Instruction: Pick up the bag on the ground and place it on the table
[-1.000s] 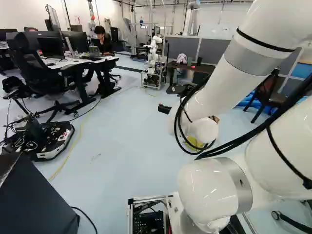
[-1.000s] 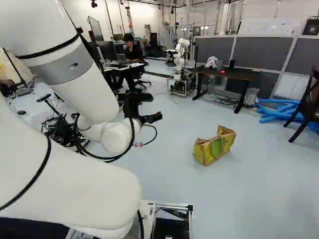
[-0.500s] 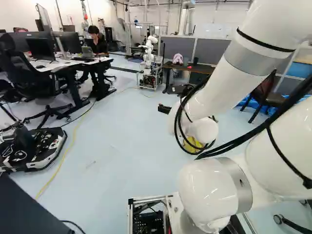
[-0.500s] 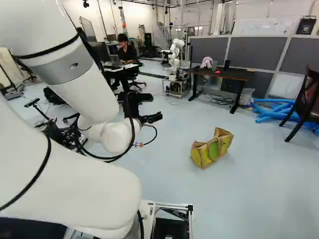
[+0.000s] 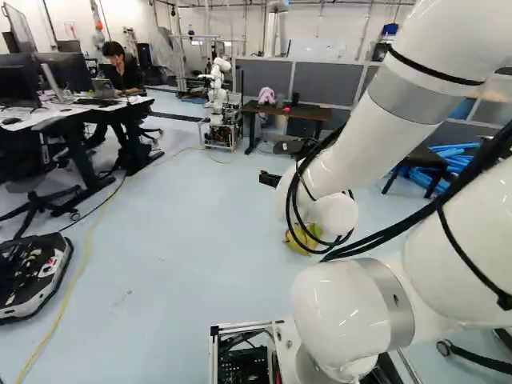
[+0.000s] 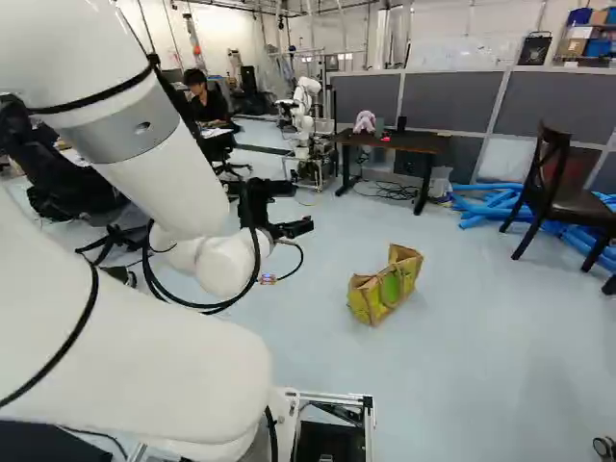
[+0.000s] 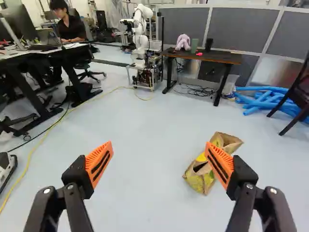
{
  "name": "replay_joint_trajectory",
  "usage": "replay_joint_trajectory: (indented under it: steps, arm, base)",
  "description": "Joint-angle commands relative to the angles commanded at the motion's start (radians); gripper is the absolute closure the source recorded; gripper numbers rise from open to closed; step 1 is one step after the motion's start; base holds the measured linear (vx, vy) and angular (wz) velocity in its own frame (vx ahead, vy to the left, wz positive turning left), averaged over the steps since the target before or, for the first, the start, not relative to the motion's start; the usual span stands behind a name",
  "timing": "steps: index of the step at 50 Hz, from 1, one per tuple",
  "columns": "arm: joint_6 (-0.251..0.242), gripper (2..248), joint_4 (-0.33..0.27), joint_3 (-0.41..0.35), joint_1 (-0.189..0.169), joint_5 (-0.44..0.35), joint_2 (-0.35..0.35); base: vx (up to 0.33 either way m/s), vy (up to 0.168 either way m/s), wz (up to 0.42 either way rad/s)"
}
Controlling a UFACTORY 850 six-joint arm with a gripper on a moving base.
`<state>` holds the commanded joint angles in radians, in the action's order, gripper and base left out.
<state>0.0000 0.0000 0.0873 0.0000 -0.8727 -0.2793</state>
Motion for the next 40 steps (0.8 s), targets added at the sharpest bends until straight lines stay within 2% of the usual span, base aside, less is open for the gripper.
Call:
replay_joint_trajectory:
  steps: [17,40]
  arm:
    - [0.0,3,0.0,0.0,0.0,0.0,0.0]
    - [0.0,3,0.0,0.0,0.0,0.0,0.0]
  base:
    - [0.122,-0.049,-0.241]
    - [0.119,-0.002,-0.016]
